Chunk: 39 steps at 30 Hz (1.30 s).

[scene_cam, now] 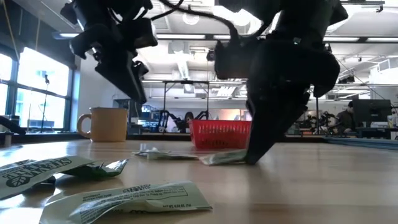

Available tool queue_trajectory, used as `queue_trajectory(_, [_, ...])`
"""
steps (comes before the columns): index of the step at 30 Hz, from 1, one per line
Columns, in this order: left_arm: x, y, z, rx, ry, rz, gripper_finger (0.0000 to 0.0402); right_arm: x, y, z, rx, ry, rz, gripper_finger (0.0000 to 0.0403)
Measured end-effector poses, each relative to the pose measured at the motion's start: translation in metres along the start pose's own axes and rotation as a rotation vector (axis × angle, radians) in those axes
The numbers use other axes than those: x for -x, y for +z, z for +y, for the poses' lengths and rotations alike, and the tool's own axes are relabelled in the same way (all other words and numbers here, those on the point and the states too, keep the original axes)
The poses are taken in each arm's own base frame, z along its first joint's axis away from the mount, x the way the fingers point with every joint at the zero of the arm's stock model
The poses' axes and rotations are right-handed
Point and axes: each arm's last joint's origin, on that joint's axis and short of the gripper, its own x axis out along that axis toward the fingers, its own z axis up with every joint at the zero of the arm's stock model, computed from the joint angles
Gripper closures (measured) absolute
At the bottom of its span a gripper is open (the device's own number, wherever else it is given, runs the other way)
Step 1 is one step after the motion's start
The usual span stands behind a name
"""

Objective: Pick and place items into bin
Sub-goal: Put the white packet into the red basket

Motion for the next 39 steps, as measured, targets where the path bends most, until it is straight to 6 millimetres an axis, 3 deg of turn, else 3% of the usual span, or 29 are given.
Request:
queue_trajectory(2, [-0.001,0.004,0.0,-0.028,-0.016,-0.038,0.0241,0.007,0.002,-0.01,-0.023,-0.006,0.029,0.0363])
queue_trajectory(3, [-0.002,0.006,-0.001,-0.038,-0.032,-0.056,0.0241,0.013,0.004,-0.014,-0.032,-0.014,0.029,0.0382])
queue_trajectory(9, [-0.025,0.009,-0.002,-0.102,-0.048,-0.066,0.0239,0.076,0.018,-0.052,-0.083,-0.163,-0.083,0.0384])
queue_trajectory(12, [-0.036,0.011,-0.002,-0.131,-0.046,-0.092,0.0226,0.094,0.024,-0.076,-0.043,-0.226,-0.109,0.0398])
queue_trajectory(17, [-0.049,0.012,-0.008,-0.191,-0.046,-0.101,0.0172,0.092,0.039,-0.119,-0.012,-0.282,-0.109,0.0341])
queue_trajectory(23, [-0.052,0.005,-0.025,-0.229,-0.082,-0.041,0.0102,0.091,0.045,-0.151,-0.087,-0.344,-0.103,0.021])
queue_trajectory(26, [-0.053,0.004,-0.032,-0.249,-0.082,-0.037,0.0088,0.094,0.041,-0.147,-0.052,-0.325,-0.065,0.0146])
queue_trajectory(30, [-0.065,0.0,-0.033,-0.252,-0.061,-0.006,0.0104,0.099,0.031,-0.124,0.049,-0.318,-0.023,0.0088])
queue_trajectory(35, [-0.09,-0.01,-0.034,-0.296,-0.074,0.066,0.0176,0.109,0.013,-0.093,0.082,-0.338,0.002,0.0062])
queue_trajectory(39, [-0.094,-0.011,-0.035,-0.385,-0.082,0.071,0.0267,0.115,-0.002,-0.07,0.031,-0.327,0.02,0.0062])
